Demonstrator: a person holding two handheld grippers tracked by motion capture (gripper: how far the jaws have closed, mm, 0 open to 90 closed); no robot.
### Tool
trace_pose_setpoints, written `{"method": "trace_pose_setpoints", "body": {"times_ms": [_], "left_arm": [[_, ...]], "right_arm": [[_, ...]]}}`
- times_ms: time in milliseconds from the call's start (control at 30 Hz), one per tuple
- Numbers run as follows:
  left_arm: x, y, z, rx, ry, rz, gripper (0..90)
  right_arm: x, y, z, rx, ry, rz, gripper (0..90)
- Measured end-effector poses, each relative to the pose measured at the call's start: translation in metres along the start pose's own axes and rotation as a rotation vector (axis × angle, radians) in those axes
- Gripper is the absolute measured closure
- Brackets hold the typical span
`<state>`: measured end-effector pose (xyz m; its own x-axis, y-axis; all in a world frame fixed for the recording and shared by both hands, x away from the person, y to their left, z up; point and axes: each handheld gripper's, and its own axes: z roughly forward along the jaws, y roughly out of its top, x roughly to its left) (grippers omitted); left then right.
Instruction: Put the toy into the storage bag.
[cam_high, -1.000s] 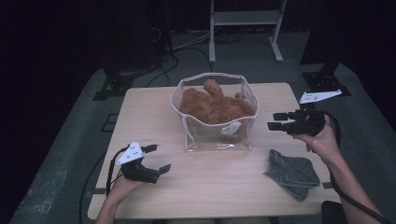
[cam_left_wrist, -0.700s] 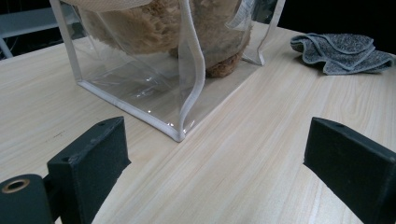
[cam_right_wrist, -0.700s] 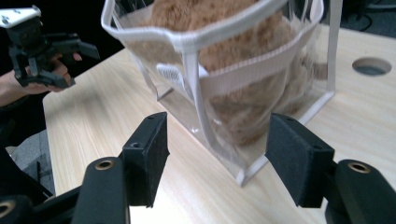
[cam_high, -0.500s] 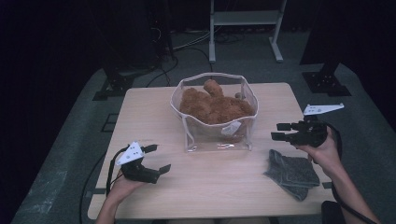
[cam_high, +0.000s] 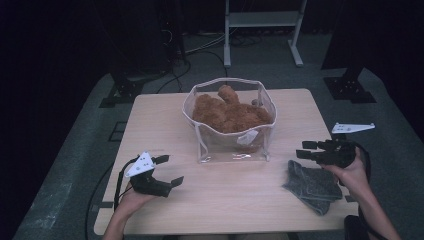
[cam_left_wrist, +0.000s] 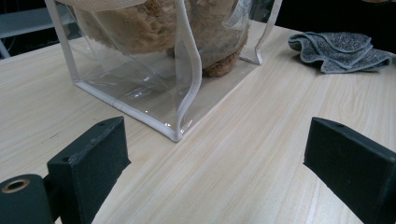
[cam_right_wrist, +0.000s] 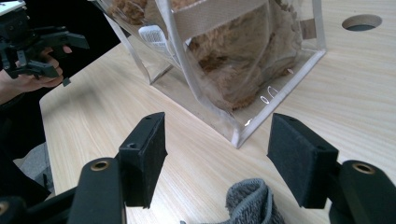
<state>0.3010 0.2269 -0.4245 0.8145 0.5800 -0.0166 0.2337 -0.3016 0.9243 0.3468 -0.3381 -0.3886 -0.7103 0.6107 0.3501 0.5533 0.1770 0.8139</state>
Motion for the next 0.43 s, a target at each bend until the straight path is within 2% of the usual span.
{"method": "trace_pose_setpoints", "body": {"times_ms": [300, 433], "left_arm": [[-0.001, 0.001, 0.001, 0.001, 0.0, 0.003, 5.2], [-0.001, 0.001, 0.002, 0.006, 0.0, 0.01, 5.2]], "right_arm": [[-0.002, -0.017, 0.0, -0.019, -0.006, 0.025, 34.3], [-0.002, -0.026, 0.0, -0.053, -0.009, 0.033, 34.0]]}}
